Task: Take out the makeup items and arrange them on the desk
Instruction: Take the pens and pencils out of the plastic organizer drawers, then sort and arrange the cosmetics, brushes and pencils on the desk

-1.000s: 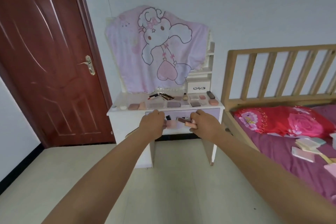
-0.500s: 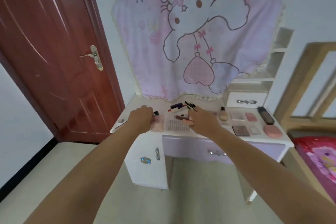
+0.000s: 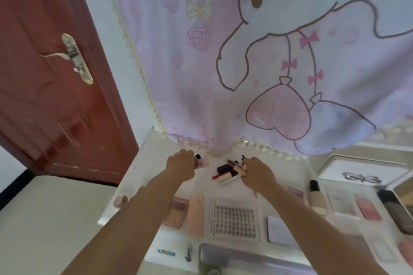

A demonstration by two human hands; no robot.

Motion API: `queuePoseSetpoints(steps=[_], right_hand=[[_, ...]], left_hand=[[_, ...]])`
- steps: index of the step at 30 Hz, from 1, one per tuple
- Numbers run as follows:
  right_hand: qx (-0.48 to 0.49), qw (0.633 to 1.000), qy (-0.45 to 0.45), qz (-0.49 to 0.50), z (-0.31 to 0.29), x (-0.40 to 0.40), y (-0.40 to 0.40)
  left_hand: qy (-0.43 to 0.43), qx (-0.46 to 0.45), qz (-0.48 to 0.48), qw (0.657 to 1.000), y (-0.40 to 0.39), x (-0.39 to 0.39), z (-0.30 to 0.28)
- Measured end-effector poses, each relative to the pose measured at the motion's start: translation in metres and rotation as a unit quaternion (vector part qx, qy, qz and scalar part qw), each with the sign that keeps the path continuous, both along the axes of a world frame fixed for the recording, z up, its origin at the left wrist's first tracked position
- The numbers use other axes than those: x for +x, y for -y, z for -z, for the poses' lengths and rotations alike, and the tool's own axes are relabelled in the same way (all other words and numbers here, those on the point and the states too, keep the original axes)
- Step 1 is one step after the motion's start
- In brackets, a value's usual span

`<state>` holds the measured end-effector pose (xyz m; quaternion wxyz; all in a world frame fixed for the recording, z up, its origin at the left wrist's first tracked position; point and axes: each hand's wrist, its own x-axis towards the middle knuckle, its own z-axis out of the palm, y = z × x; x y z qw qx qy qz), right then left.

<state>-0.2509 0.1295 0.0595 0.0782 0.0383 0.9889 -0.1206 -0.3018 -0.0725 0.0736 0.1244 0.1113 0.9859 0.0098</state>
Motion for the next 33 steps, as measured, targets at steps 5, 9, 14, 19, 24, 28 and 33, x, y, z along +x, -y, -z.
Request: queuePoseSetpoints(steps=[5,9,14,19,24,28,33], right_hand=[[-0.005,0.998,0.062,0.011,0.061,-0.075,-0.012],[-0.02,0.996,0.077,0.042,0.092,-0.111,-0.019],[-0.058,0.992,0.066,0.095,0.111,-0.134,-0.023],[-0.058,0.991,0.029,0.115,0.119,-0.133,-0.025],[-0.023,0.991,0.007,0.135,0.11,-0.125,-0.015],[0.011,0.989,-0.008,0.15,0.094,-0.107,0.012],[-0.036,0.981,-0.146,0.119,0.079,-0.059,0.093]], left_hand=[[0.077,0.051,-0.034,0.995,-0.034,-0.073,0.052],[0.129,0.074,-0.06,0.987,-0.06,-0.111,0.088],[0.157,0.093,-0.031,0.983,-0.08,-0.133,0.117],[0.138,0.172,0.02,0.975,-0.08,-0.139,0.128],[0.145,0.17,0.11,0.969,-0.057,-0.134,0.131],[0.16,0.146,0.155,0.964,-0.02,-0.131,0.119],[0.135,0.131,0.18,0.966,0.05,-0.126,0.104]])
